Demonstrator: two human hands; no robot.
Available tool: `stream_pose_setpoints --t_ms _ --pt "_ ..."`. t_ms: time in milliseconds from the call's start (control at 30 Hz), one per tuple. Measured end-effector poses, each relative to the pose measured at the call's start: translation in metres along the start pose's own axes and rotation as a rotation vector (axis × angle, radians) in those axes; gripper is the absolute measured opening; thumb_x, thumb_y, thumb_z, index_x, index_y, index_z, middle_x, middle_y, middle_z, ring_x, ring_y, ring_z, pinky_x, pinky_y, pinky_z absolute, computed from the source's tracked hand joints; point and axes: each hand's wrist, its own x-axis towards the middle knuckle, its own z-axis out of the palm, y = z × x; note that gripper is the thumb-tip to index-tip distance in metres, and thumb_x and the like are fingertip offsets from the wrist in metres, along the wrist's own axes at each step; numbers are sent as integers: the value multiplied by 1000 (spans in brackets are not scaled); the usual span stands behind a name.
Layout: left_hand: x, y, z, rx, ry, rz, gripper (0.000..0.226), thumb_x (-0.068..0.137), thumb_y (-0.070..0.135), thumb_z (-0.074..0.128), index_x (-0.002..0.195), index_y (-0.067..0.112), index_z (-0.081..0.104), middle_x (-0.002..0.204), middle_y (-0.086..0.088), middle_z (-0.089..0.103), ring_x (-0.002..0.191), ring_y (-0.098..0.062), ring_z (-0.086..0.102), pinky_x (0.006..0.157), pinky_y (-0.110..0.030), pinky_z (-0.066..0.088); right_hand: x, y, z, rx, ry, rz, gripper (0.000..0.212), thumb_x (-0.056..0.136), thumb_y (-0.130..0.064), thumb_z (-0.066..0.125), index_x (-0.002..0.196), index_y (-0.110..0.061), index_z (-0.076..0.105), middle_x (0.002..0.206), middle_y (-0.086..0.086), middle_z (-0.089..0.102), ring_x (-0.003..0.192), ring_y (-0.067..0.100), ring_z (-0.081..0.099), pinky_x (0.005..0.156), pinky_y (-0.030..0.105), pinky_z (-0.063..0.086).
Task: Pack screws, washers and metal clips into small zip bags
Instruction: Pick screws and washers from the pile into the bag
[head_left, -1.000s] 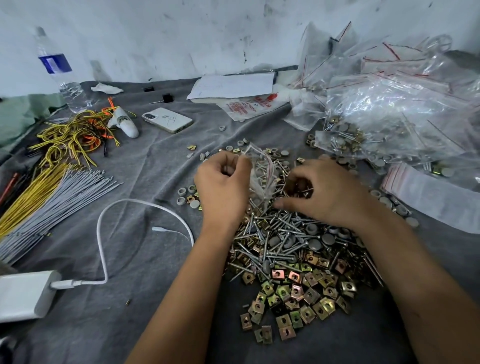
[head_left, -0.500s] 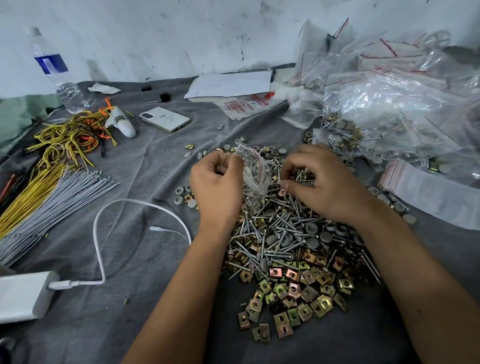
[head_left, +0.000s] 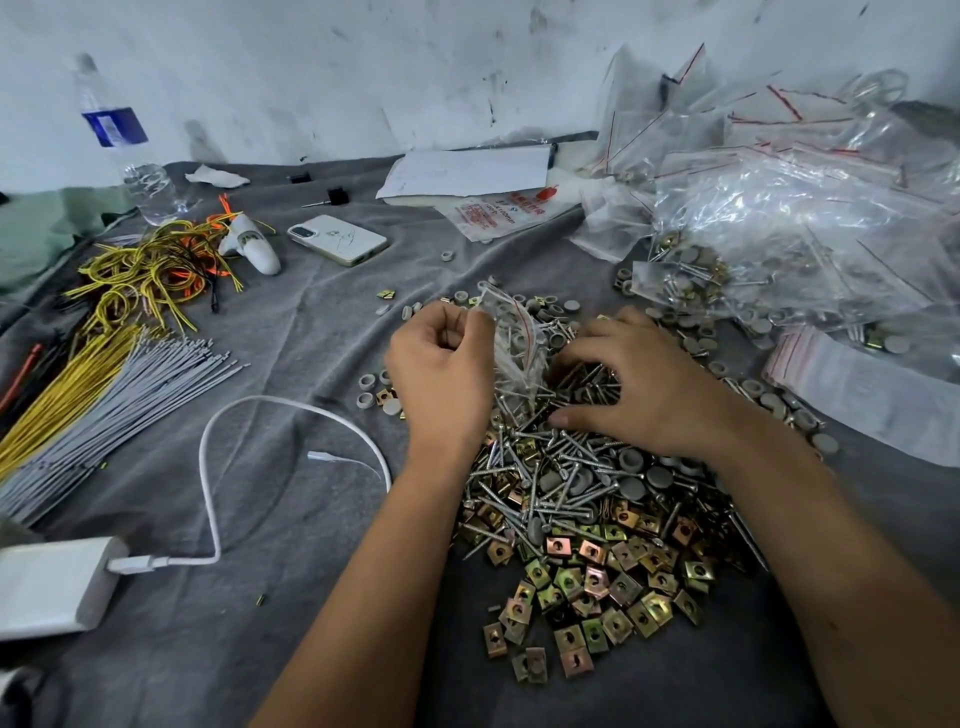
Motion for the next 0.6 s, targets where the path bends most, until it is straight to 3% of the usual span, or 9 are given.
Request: stream_pose_setpoints --t_ms 67,233,300,400,433,600 --pt "0 0 0 -1 3 -1 35 88 6 63 59 12 45 54 -3 38 55 -18 33 54 -32 28 0 0 -1 7 23 -26 29 79 -60 73 97 -37 67 107 -15 52 111 10 37 102 46 39" --pt "0 -1 0 -11 -9 2 32 88 8 63 60 9 47 54 -4 39 54 -18 33 53 -32 29 1 -1 -1 97 218 -45 14 89 -39 70 92 -26 71 96 -12 56 105 15 44 93 42 39" --pt "0 -1 1 -1 -7 7 33 88 6 63 60 7 46 54 -5 39 54 -18 33 53 -32 29 1 0 -2 157 243 -17 17 89 -45 65 92 -28 67 98 -12 56 109 18 46 93 40 37" --pt "-1 -1 2 -2 -6 15 34 86 7 62 59 3 42 54 -5 39 55 -18 33 54 -32 29 1 -3 0 20 33 28 56 77 -73 56 115 -33 67 114 -14 49 123 16 36 103 43 33" --pt "-1 -2 2 0 -5 22 33 85 8 61 60 0 42 54 -5 39 55 -18 33 54 -33 29 1 -4 2 -48 -8 26 61 77 -74 58 121 -33 66 119 -11 49 125 17 33 105 44 32" --pt "0 -4 2 14 8 28 31 88 5 63 65 -8 46 56 -9 41 56 -19 35 54 -34 31 3 -3 6 -46 80 -60 36 87 -50 72 113 -26 73 118 -7 54 119 16 33 108 51 31"
